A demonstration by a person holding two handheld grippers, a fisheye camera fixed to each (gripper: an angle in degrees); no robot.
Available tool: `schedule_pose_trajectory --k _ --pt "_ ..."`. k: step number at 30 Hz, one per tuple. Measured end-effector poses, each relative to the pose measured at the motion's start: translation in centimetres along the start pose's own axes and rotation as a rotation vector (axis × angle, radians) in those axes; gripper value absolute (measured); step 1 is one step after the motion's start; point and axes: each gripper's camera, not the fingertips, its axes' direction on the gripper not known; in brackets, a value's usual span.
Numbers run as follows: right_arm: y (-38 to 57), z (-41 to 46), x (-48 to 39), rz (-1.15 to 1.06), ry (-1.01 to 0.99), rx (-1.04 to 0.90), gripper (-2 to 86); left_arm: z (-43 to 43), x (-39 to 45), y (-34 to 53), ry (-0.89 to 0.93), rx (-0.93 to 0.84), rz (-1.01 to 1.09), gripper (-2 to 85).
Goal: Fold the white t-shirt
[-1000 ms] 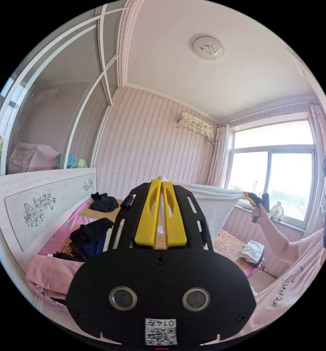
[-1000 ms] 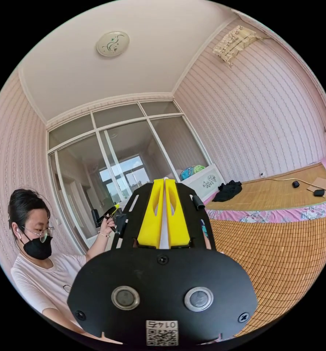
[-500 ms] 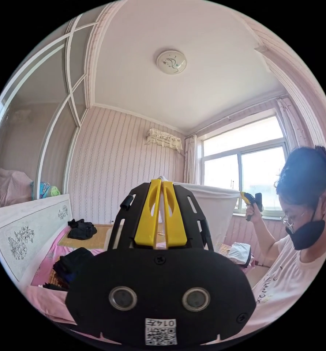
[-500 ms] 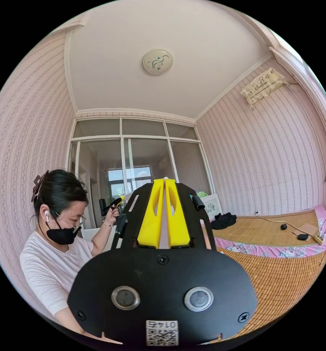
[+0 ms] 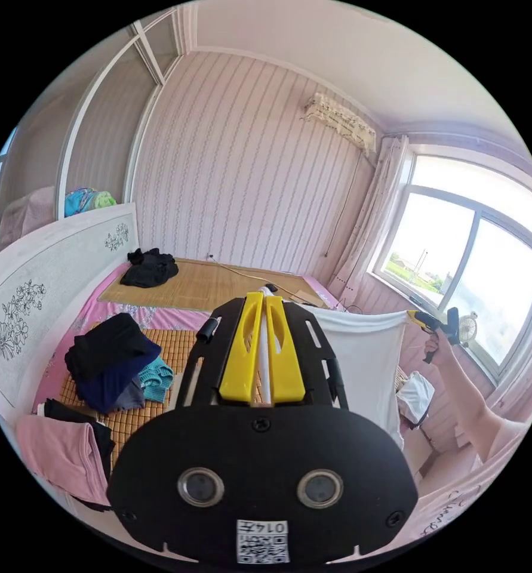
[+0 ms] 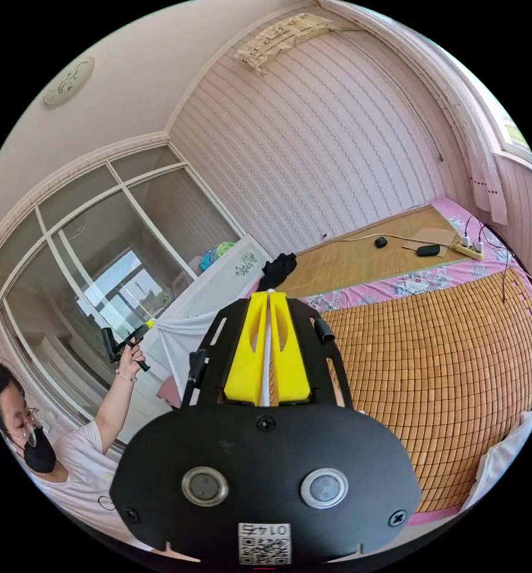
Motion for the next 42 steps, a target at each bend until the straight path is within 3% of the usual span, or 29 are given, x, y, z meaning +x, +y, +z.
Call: schedule_pose_trajectory --k 4,7,10,14,18,24,30,42 --pt "-4.7 -4.1 -3.9 -0.156 -0.103 0.216 -0.1 -0.8 0.6 -2.0 0.046 0.178 0.039 -1.0" --pt "-4.5 -6.4 -5.8 -0.285 -0.127 0.234 -0.1 -0.6 0.9 -0.9 0.041 0.198 0.132 -1.0" --pt "-0.6 -7.2 -4.6 -0.337 -0.109 0.154 -0.1 1.7 -0.8 3.1 0.081 0.103 0.144 -1.0" --pt "7.3 -6.6 0.1 -0.274 0.014 -0.012 0.0 7.8 -4.5 12.9 0.087 -0.166 0.108 -1.0" --pt "17.6 -3.1 8.9 -0.005 0.179 -0.292 0.0 17.0 -8.4 25.2 0.091 -0.498 -0.024 -1.0" --pt "27.2 0.1 18.0 0.315 0.327 -0.519 -0.1 25.9 -11.6 37.0 0.026 -0.761 -0.105 -1.0" --pt "30.2 0.1 20.3 0.377 0.375 -0.64 -0.1 30.3 -12.7 42.3 0.011 -0.928 -0.058 -1.0" --pt "33.3 1.0 20.6 0.323 0.436 -0.847 0.3 34.8 -15.1 48.0 0.027 -1.011 -0.018 0.5"
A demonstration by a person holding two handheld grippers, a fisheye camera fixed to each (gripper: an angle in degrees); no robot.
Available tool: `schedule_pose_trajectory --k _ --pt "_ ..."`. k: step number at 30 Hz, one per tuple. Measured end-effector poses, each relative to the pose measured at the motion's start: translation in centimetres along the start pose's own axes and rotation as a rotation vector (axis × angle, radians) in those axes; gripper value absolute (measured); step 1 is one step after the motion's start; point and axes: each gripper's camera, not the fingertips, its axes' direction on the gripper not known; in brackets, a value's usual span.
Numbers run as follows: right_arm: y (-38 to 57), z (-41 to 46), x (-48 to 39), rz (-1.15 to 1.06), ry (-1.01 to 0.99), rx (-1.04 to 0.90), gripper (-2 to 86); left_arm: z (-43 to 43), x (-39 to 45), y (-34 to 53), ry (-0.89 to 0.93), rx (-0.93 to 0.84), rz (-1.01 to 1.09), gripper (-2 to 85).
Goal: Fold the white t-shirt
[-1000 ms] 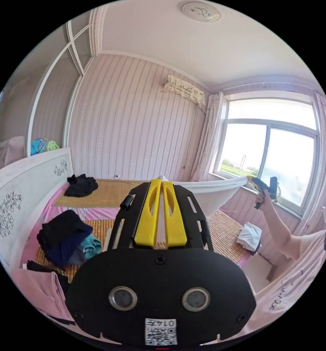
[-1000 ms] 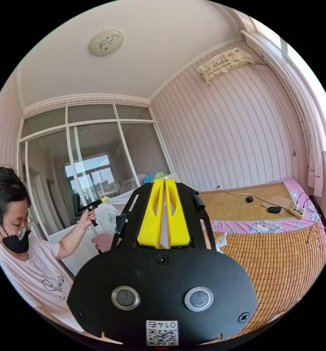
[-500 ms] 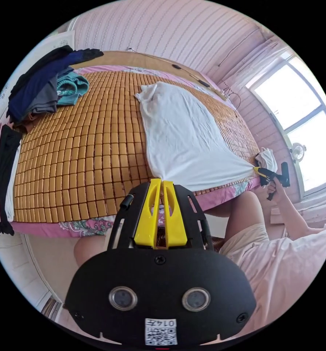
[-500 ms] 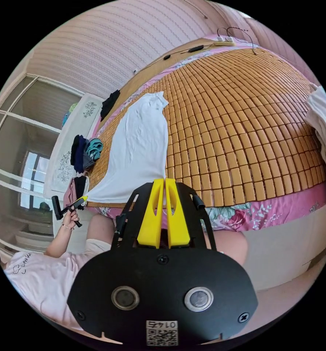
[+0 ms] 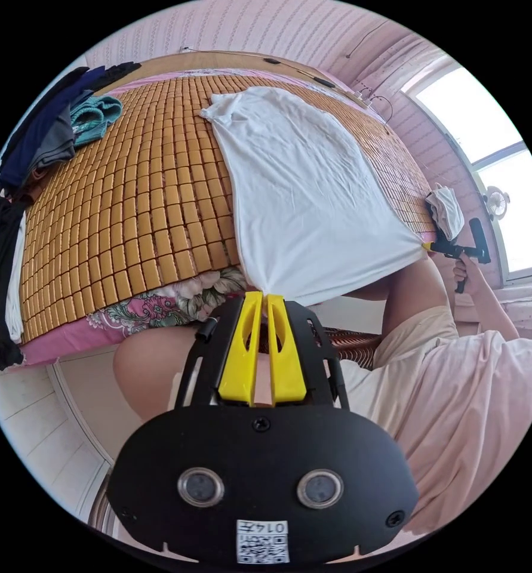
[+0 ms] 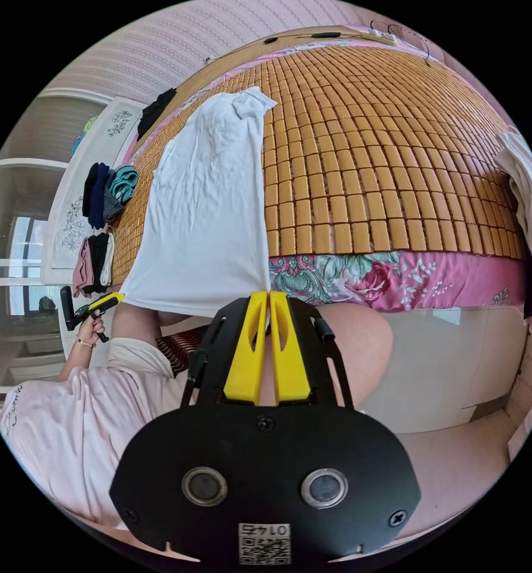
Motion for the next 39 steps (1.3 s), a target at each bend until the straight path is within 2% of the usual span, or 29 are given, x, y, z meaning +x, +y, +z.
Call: schedule_pose_trajectory --k 5,7,10,19,24,27,31,36,39 --pt "-0.8 0.1 -0.2 0.001 0.136 -0.006 1.3 0.7 -1.5 -0.8 -0.048 0.044 -0.006 4.9" --pt "-2.2 -0.5 -0.9 -0.044 0.221 0.031 2.4 0.6 -1.9 -1.3 -0.061 0.066 0.007 5.2" --pt "-5.8 -1.0 -1.9 -0.102 0.246 0.09 5.0 1.1 -2.2 -3.6 -0.075 0.097 0.053 5.1" --pt "-23.6 1.6 -1.3 -0.142 0.257 0.224 8.0 7.3 -0.1 -21.0 0.002 0.161 0.313 4.7" --pt "-29.2 4.4 1.9 -0.064 0.148 0.181 6.3 11.8 1.6 -32.3 0.059 0.137 0.431 4.6" --pt "-28.7 4.1 3.6 -0.042 0.095 0.209 1.6 13.6 3.0 -37.2 0.082 0.118 0.487 4.5" --pt "-24.5 0.5 6.1 0.096 0.162 0.33 0.5 15.2 5.5 -42.0 0.108 0.117 0.561 4.4" --pt "-21.9 1.4 8.2 0.251 0.232 0.301 2.5 21.5 11.1 -49.1 0.106 0.053 0.641 4.3" --pt "-21.1 1.1 9.3 0.287 0.188 0.327 5.8 25.5 15.4 -53.2 0.114 0.006 0.683 3.2"
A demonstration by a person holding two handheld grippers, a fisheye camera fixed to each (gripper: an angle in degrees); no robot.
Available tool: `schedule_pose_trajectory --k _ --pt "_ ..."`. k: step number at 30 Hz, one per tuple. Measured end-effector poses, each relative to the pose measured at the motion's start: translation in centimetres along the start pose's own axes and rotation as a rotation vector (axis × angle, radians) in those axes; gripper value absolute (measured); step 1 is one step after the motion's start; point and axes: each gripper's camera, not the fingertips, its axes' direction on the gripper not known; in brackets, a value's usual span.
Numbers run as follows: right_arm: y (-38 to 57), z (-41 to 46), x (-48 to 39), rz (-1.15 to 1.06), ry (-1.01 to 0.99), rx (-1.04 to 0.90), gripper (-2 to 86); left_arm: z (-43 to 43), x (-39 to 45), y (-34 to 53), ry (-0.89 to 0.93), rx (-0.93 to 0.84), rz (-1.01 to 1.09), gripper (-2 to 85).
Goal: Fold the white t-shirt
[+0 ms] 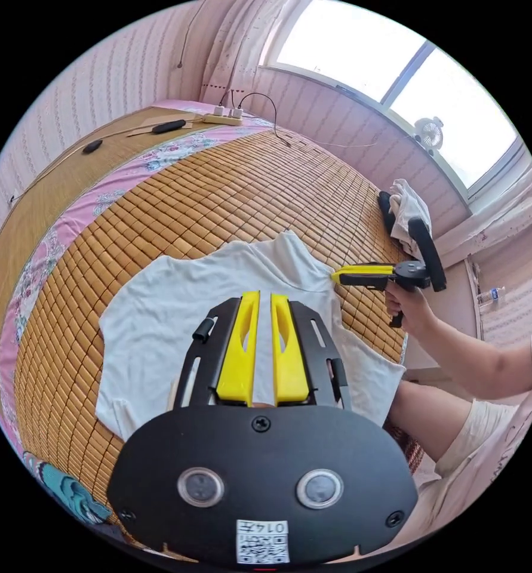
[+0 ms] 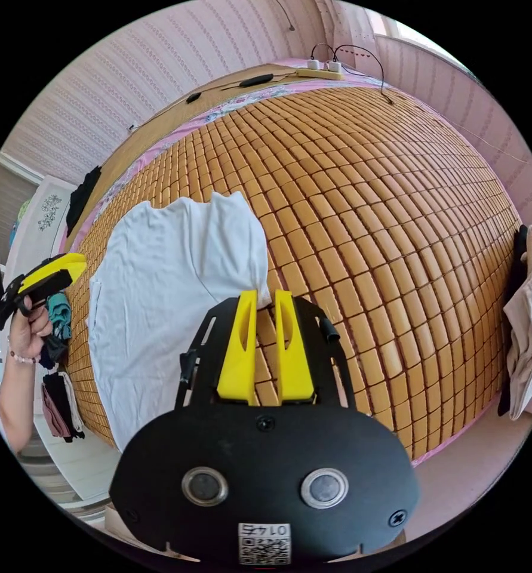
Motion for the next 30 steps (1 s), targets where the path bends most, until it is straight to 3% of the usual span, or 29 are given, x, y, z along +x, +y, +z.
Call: schedule_pose_trajectory --k 7,10,12,14,18,21,27,30 --pt "0.9 0.8 3.4 0.062 -0.12 0.032 7.5 9.2 2.4 -11.6 0.025 -0.11 0.158 4.3" --pt "0.9 1.7 4.1 0.053 -0.183 0.01 5.4 15.0 2.0 -14.4 0.102 -0.323 0.158 7.2" --pt "1.1 1.9 4.5 0.058 -0.209 0.019 3.7 17.9 1.5 -14.7 0.118 -0.454 0.176 3.8" --pt "1.4 1.4 4.7 0.05 -0.22 0.054 2.4 17.8 1.2 -14.7 0.119 -0.4 0.213 0.2" --pt "2.2 0.2 4.6 -0.006 -0.233 0.138 1.4 15.4 0.0 -13.8 0.191 -0.02 0.306 -0.6" --pt "2.4 1.7 5.0 0.024 -0.196 0.094 1.8 17.9 -2.2 -13.7 0.192 -0.123 0.187 0.5" --pt "2.4 3.3 6.4 0.106 -0.279 0.113 6.9 15.5 -2.4 -14.1 0.141 -0.102 0.219 4.9" --pt "1.4 4.5 6.2 0.125 -0.297 0.11 8.1 16.4 -2.3 -14.7 0.141 -0.187 0.208 5.2"
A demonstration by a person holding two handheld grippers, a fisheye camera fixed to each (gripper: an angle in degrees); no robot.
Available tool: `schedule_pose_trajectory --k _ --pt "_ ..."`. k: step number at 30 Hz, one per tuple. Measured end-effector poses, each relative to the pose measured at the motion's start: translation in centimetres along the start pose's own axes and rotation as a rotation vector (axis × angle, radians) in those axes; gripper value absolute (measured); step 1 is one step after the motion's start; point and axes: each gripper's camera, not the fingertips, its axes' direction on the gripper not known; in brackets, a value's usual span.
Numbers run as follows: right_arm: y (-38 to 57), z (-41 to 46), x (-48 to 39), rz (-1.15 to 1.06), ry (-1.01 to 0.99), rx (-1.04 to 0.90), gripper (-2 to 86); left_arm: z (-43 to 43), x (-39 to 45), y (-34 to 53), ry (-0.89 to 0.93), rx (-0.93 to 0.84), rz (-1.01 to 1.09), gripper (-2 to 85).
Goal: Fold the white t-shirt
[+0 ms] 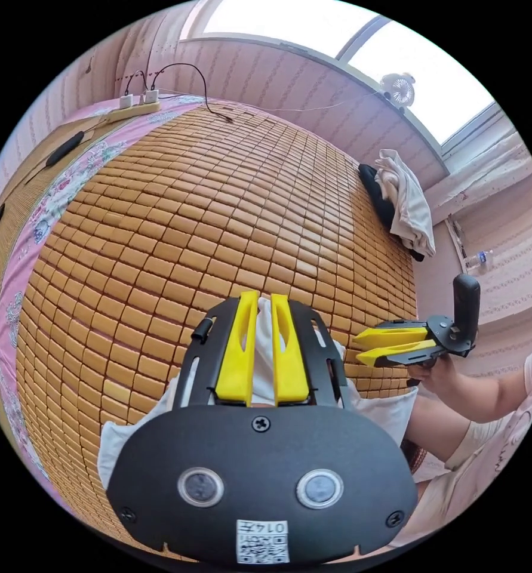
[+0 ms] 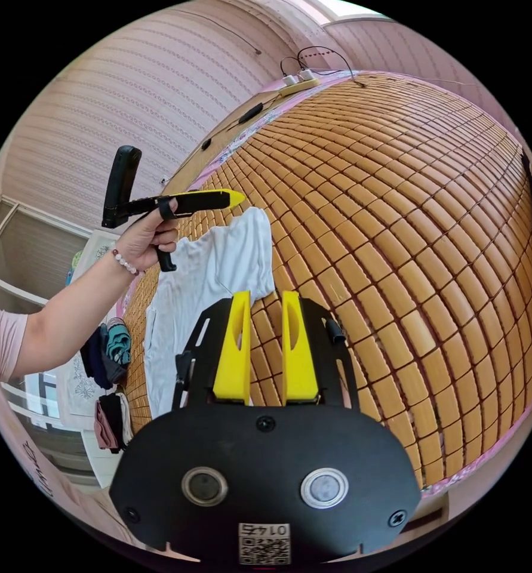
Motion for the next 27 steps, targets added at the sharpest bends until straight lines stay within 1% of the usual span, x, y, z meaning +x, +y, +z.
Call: schedule_pose_trajectory --k 1,3,5,7,8,9,10,12,13,14,16,18,19,21,22,24,25,27 --pt "-0.4 0.7 -0.2 -0.001 -0.001 -0.01 8.1 0.5 0.0 -0.2 0.007 -0.027 -0.006 5.5" --pt "-1.0 2.2 -0.4 -0.001 0.024 -0.046 7.2 2.4 -0.1 -0.6 0.01 -0.138 -0.025 5.3" --pt "-1.3 3.0 -0.5 -0.005 0.044 -0.056 3.5 2.1 0.2 -0.6 0.016 -0.136 0.002 0.5" --pt "-1.2 2.7 -1.1 -0.025 0.005 -0.019 1.9 0.9 0.9 -0.4 0.074 -0.044 0.083 -0.3" --pt "-1.0 2.4 -1.3 -0.029 0.004 0.003 1.7 -0.4 1.5 0.2 0.111 0.079 0.159 -0.5" --pt "-0.6 2.2 -1.8 -0.04 0.013 0.037 1.3 -0.7 1.6 0.7 0.095 0.127 0.171 -0.4" --pt "-0.3 2.4 -2.2 -0.047 0.033 0.046 1.0 -0.4 1.4 0.8 0.076 0.11 0.154 -0.4" --pt "-0.2 4.0 -2.4 -0.039 0.073 -0.001 0.8 1.3 0.3 1.1 0.039 -0.007 0.065 0.6" --pt "-0.1 5.1 -2.4 -0.027 0.095 -0.031 0.7 1.2 0.2 1.3 0.035 0.008 0.06 1.6" --pt "-0.1 5.4 -2.5 -0.023 0.104 -0.033 0.7 0.4 0.1 1.7 0.015 0.035 0.028 3.8" --pt "-0.1 6.3 -3.2 -0.021 0.135 -0.029 0.6 -1.4 0.1 2.3 -0.023 0.071 -0.011 5.4" --pt "-0.2 6.8 -3.8 -0.024 0.153 -0.034 0.7 -5.4 0.0 4.4 -0.043 0.18 -0.039 5.8" --pt "-0.3 7.1 -4.1 -0.029 0.165 -0.036 0.7 -6.5 -0.1 5.2 -0.044 0.204 -0.05 5.8" --pt "-0.4 7.6 -4.8 -0.044 0.186 -0.047 0.7 -11.0 -0.2 9.7 -0.083 0.295 -0.107 5.7" --pt "-0.6 7.9 -5.4 -0.063 0.201 -0.053 0.7 -12.1 -0.2 11.2 -0.101 0.308 -0.127 5.5" --pt "-0.9 8.4 -6.6 -0.105 0.218 -0.067 0.6 -15.8 -0.1 18.3 -0.203 0.353 -0.234 5.1" --pt "-1.3 9.0 -7.8 -0.146 0.214 -0.081 0.6 -16.5 0.0 20.1 -0.234 0.353 -0.268 5.0" --pt "-1.9 10.3 -10.2 -0.223 0.187 -0.106 0.5 -19.0 0.3 28.4 -0.345 0.327 -0.443 4.5"
